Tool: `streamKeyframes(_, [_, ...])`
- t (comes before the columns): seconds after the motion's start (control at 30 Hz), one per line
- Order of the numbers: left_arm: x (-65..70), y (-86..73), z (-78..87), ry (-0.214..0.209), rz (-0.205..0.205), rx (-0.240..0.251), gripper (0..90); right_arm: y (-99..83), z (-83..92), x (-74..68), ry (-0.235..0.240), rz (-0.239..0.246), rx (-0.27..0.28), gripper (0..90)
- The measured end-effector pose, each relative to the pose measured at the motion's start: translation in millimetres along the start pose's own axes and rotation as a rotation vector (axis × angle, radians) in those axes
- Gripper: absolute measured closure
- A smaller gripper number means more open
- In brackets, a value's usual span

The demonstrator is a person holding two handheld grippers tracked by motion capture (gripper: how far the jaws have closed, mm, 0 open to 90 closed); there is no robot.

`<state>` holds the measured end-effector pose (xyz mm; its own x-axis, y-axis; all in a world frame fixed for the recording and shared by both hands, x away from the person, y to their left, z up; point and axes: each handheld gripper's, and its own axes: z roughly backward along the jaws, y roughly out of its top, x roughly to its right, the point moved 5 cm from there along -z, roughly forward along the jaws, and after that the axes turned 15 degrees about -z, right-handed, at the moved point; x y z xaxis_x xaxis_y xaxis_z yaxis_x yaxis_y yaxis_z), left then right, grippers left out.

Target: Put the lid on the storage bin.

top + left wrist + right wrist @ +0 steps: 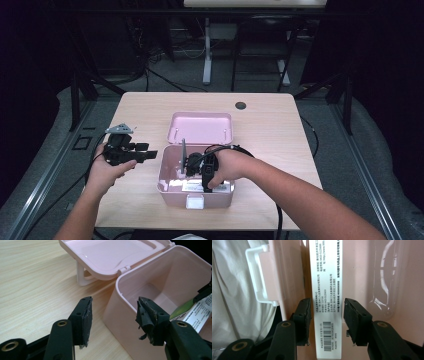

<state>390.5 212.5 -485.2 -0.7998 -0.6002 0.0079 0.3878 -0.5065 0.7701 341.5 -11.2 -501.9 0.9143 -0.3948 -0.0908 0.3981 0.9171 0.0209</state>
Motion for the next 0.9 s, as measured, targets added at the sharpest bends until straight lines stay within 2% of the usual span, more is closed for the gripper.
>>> streamKeyframes(0.17, [0.5, 0.1, 0.2, -0.002, 0.002, -0.003, 46.3, -0.3, 6.6, -0.1, -0.009, -0.013, 0.011, 52.8])
streamKeyframes(0.63, [1.4, 0.4, -0.8, -0.004, 0.000, -0.004, 46.2, -3.7, 27.8, 5.0, -0.016, -0.060, 0.094, 48.8])
streamKeyframes(0.67, [1.3, 0.5, -1.2, 0.013, -0.001, -0.002, 46.2, -4.0, 30.2, 5.6, -0.019, -0.062, 0.098, 48.7])
streamKeyframes(0.77, [1.8, 0.6, -1.4, 0.014, 0.004, -0.001, 46.2, -4.4, 36.2, 7.4, -0.025, -0.071, 0.121, 48.5])
streamKeyframes(0.8, [1.8, 0.6, -1.5, 0.036, 0.004, -0.006, 46.2, -4.9, 38.6, 8.1, -0.030, -0.076, 0.124, 48.4])
streamKeyframes(0.9, [1.7, 0.7, -1.4, 0.037, 0.003, -0.005, 46.1, -5.7, 43.9, 10.4, -0.031, -0.093, 0.147, 48.1])
